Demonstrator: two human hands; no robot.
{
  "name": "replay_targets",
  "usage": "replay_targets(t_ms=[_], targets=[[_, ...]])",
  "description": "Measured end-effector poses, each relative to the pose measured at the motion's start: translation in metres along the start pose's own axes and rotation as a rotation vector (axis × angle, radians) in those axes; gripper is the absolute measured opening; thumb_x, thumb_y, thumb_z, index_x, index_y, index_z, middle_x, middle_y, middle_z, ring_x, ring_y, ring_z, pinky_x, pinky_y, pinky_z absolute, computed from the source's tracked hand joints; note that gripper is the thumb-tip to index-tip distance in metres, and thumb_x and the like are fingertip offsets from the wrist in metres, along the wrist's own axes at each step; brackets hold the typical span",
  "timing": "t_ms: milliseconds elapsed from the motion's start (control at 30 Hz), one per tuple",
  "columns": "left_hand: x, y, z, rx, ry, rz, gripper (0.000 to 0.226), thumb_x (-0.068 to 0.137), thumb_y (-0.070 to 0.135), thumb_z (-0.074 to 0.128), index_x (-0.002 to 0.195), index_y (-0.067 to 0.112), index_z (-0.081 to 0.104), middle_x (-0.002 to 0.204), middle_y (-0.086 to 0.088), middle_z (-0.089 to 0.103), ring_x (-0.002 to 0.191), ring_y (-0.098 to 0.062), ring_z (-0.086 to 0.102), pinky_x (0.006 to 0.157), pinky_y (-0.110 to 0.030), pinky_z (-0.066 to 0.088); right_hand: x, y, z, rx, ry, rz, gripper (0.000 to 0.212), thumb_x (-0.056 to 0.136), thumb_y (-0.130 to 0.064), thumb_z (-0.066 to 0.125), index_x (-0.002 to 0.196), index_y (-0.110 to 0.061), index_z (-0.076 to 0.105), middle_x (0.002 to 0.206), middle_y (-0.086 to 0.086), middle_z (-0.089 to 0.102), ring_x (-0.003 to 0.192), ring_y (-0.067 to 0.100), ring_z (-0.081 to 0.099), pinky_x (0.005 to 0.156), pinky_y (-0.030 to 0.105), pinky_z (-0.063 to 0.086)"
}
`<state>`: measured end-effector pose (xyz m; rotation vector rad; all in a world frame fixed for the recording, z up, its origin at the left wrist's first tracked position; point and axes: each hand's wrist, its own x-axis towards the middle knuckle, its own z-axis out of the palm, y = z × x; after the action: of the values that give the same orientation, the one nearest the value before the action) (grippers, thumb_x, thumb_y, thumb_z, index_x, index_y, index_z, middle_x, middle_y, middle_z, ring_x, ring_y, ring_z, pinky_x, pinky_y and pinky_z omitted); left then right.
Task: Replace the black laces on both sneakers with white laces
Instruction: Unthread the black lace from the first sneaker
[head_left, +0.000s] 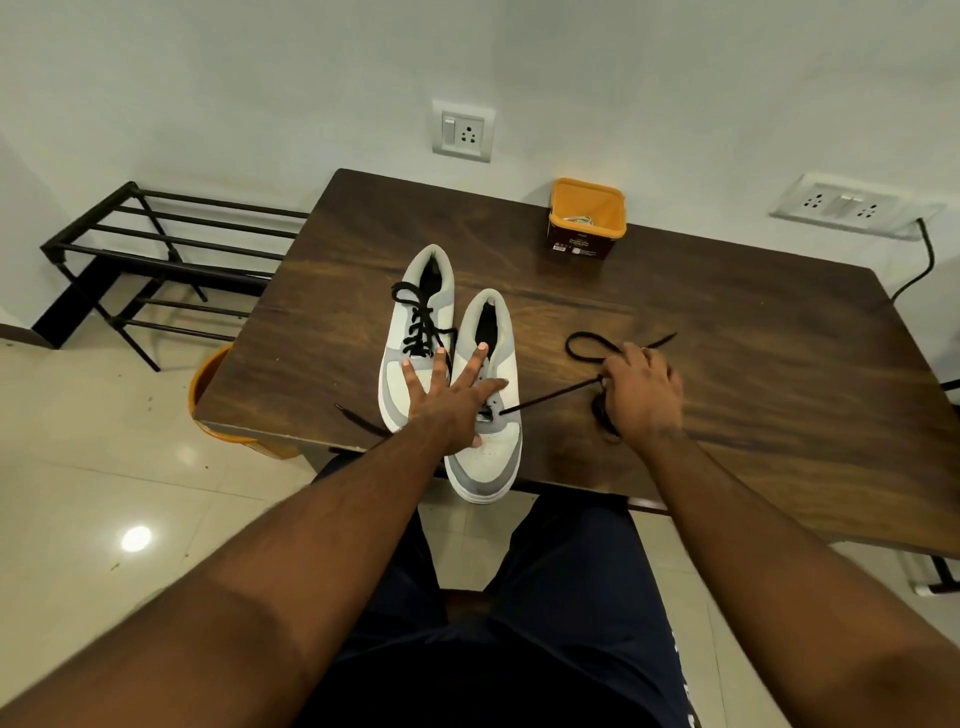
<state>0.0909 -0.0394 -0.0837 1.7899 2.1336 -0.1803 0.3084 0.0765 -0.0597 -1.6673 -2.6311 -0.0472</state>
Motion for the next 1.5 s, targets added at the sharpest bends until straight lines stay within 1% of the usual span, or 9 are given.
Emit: replay_targets(t_ms=[100, 300, 533, 700, 800, 967, 1100, 1300, 1500], targets=[[0.001, -0.001, 0.0, -0.003, 0.001, 0.004, 0.09, 0.082, 0.037, 0.074, 0.148, 0.051, 0.014, 0.158, 0.011, -0.03, 0.144, -0.043, -0.023, 0.102, -0.076, -0.011, -0.008, -0.042, 0.011, 0.159, -0.037, -0.122, 0.037, 0.092, -0.02, 0.052, 0.129, -0.024, 0.053, 0.138, 0.004, 0.044, 0.123, 0.028, 0.047, 0.099, 0.048, 0.041], [0.0, 0.002, 0.0, 0.013, 0.001, -0.015, 0.092, 0.081, 0.039, 0.074, 0.148, 0.052, 0.012, 0.158, 0.011, -0.03, 0.144, -0.043, -0.021, 0.103, -0.076, -0.01, -0.026, -0.089, 0.035, 0.292, -0.128, -0.223, 0.017, 0.092, -0.025, 0.051, 0.099, -0.022, 0.066, 0.101, -0.002, 0.062, 0.101, 0.021, 0.055, 0.083, 0.036, 0.037], [-0.001, -0.002, 0.0, 0.005, 0.001, -0.007, 0.089, 0.084, 0.038, 0.072, 0.148, 0.052, 0.012, 0.157, 0.011, -0.031, 0.144, -0.043, -0.023, 0.103, -0.076, -0.008, -0.007, -0.056, 0.019, 0.182, -0.061, -0.274, 0.012, 0.096, -0.026, 0.044, 0.096, -0.021, 0.054, 0.104, -0.001, 0.058, 0.1, 0.021, 0.053, 0.087, 0.04, 0.037], [-0.001, -0.001, 0.0, 0.001, -0.004, -0.011, 0.088, 0.085, 0.037, 0.071, 0.148, 0.052, 0.011, 0.157, 0.012, -0.032, 0.144, -0.042, -0.024, 0.102, -0.076, -0.009, 0.01, 0.018, 0.018, 0.312, 0.157, 0.194, 0.013, 0.096, -0.026, 0.048, 0.096, -0.018, 0.058, 0.107, 0.008, 0.058, 0.102, 0.032, 0.053, 0.085, 0.045, 0.04], [0.0, -0.001, 0.001, -0.005, -0.013, -0.009, 0.089, 0.085, 0.036, 0.072, 0.148, 0.051, 0.011, 0.157, 0.012, -0.032, 0.144, -0.042, -0.024, 0.102, -0.076, -0.009, 0.006, 0.019, 0.025, 0.29, 0.039, 0.315, 0.019, 0.097, -0.027, 0.049, 0.109, -0.015, 0.058, 0.12, 0.01, 0.053, 0.112, 0.033, 0.048, 0.091, 0.046, 0.039], [0.0, -0.001, 0.001, -0.025, -0.011, -0.005, 0.088, 0.085, 0.033, 0.072, 0.148, 0.051, 0.013, 0.157, 0.011, -0.032, 0.144, -0.042, -0.024, 0.103, -0.076, -0.01, -0.014, -0.034, 0.037, 0.36, -0.034, -0.01, 0.037, 0.089, -0.029, 0.063, 0.125, -0.02, 0.057, 0.14, 0.004, 0.047, 0.125, 0.03, 0.044, 0.1, 0.046, 0.037], [0.0, -0.001, 0.0, -0.021, -0.011, -0.004, 0.089, 0.084, 0.036, 0.072, 0.148, 0.051, 0.012, 0.157, 0.012, -0.032, 0.144, -0.043, -0.022, 0.103, -0.076, -0.009, -0.023, -0.072, 0.046, 0.437, -0.069, -0.184, 0.022, 0.089, -0.028, 0.061, 0.111, -0.024, 0.065, 0.127, -0.003, 0.057, 0.118, 0.022, 0.048, 0.097, 0.044, 0.04], [-0.001, -0.002, -0.001, -0.007, -0.015, -0.001, 0.09, 0.084, 0.039, 0.072, 0.148, 0.052, 0.01, 0.157, 0.012, -0.031, 0.144, -0.043, -0.023, 0.103, -0.077, -0.007, -0.022, -0.069, 0.042, 0.226, -0.064, -0.322, 0.017, 0.096, -0.029, 0.048, 0.102, -0.02, 0.061, 0.112, -0.003, 0.059, 0.109, 0.02, 0.049, 0.09, 0.038, 0.035], [-0.002, -0.002, -0.003, 0.012, -0.025, 0.006, 0.091, 0.084, 0.039, 0.073, 0.149, 0.05, 0.01, 0.158, 0.011, -0.03, 0.145, -0.043, -0.018, 0.105, -0.077, -0.007, -0.008, -0.012, 0.039, 0.166, -0.06, -0.058, 0.016, 0.096, -0.025, 0.046, 0.102, -0.018, 0.058, 0.108, 0.004, 0.058, 0.103, 0.028, 0.053, 0.086, 0.042, 0.044]])
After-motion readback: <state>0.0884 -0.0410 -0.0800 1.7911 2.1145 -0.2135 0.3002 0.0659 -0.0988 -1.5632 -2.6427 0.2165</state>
